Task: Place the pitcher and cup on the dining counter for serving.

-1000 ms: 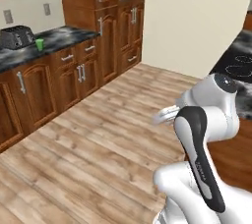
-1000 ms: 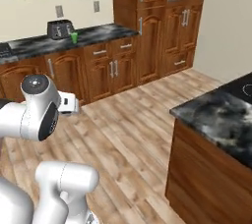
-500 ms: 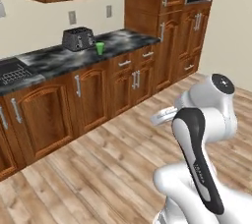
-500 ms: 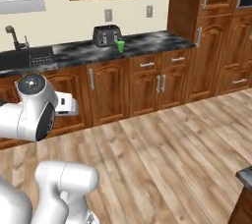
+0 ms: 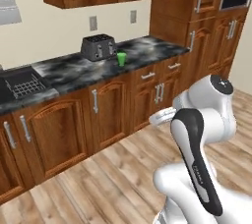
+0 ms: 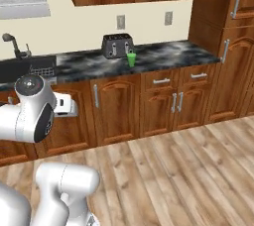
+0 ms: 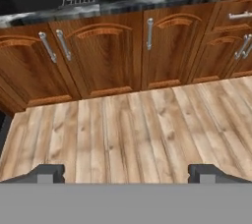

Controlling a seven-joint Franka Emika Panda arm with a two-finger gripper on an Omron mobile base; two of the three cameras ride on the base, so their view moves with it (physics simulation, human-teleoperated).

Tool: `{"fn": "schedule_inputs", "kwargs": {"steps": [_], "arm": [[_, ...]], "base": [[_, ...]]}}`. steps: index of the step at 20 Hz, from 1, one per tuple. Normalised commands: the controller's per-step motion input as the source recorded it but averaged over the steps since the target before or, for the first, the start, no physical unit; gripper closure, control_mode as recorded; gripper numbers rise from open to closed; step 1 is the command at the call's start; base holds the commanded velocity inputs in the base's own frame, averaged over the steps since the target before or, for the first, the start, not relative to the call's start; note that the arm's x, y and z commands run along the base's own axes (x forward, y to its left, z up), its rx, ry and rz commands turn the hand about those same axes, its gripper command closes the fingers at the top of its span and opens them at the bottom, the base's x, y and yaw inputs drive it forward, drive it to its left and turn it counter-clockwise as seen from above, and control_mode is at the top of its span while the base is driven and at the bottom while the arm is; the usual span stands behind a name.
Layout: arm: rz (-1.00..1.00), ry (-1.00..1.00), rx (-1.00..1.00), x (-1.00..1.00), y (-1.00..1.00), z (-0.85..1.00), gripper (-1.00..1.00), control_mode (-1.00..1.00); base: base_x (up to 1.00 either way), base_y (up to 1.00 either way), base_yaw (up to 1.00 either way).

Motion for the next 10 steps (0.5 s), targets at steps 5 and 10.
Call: {"fn": "schedule_inputs", "kwargs": {"steps": [5, 10], "arm": [[0.0, 0.0, 0.0, 0.0, 0.0, 0.0, -1.0, 1.0], [0.0, 0.0, 0.0, 0.0, 0.0, 0.0, -1.0, 1.0]], "base": [[1.0, -0.48, 0.23], [1.0, -0.53, 0.25]]}}
